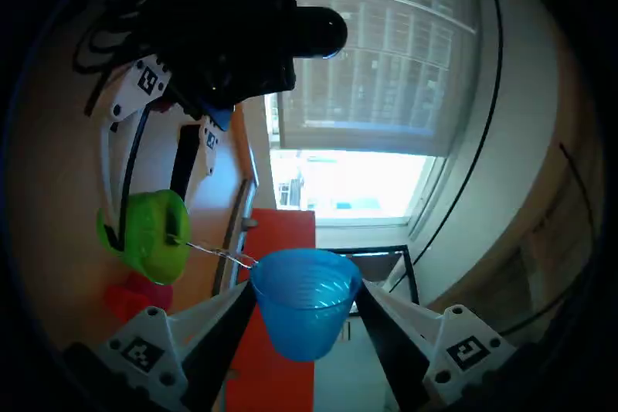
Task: Pour water
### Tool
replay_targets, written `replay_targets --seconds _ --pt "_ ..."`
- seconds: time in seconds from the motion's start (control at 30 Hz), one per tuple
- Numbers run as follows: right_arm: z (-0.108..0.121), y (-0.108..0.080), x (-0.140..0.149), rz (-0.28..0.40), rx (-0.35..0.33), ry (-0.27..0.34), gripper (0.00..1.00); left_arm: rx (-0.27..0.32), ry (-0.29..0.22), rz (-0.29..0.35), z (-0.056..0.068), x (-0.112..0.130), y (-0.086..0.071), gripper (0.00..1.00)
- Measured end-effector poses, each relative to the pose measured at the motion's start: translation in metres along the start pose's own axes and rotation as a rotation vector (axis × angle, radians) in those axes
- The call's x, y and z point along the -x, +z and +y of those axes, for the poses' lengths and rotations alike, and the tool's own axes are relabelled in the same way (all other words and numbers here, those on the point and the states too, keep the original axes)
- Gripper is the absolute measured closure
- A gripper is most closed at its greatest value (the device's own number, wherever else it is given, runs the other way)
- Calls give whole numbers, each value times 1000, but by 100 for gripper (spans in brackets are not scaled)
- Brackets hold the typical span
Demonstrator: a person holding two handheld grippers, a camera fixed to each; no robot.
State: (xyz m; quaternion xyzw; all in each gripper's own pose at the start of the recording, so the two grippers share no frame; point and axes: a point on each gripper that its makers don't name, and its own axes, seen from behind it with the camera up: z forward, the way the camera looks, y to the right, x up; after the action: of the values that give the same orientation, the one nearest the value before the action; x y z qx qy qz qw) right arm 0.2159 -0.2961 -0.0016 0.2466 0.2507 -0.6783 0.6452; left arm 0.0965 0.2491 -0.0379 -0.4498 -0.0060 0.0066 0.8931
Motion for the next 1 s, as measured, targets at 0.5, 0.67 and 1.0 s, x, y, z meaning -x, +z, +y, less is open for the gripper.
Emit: replay_targets --seconds 0.5,0.67,1.0 --pt "-2 -1 -5 7 1 -23 9 -2 -2 3 -1 -3 1 15" --pt "-4 0 -4 8 0 7 9 -3 -4 5 -1 -4 1 15" --pt "-16 0 -3 11 -19 182 9 -7 -1 -1 -4 -3 0 15"
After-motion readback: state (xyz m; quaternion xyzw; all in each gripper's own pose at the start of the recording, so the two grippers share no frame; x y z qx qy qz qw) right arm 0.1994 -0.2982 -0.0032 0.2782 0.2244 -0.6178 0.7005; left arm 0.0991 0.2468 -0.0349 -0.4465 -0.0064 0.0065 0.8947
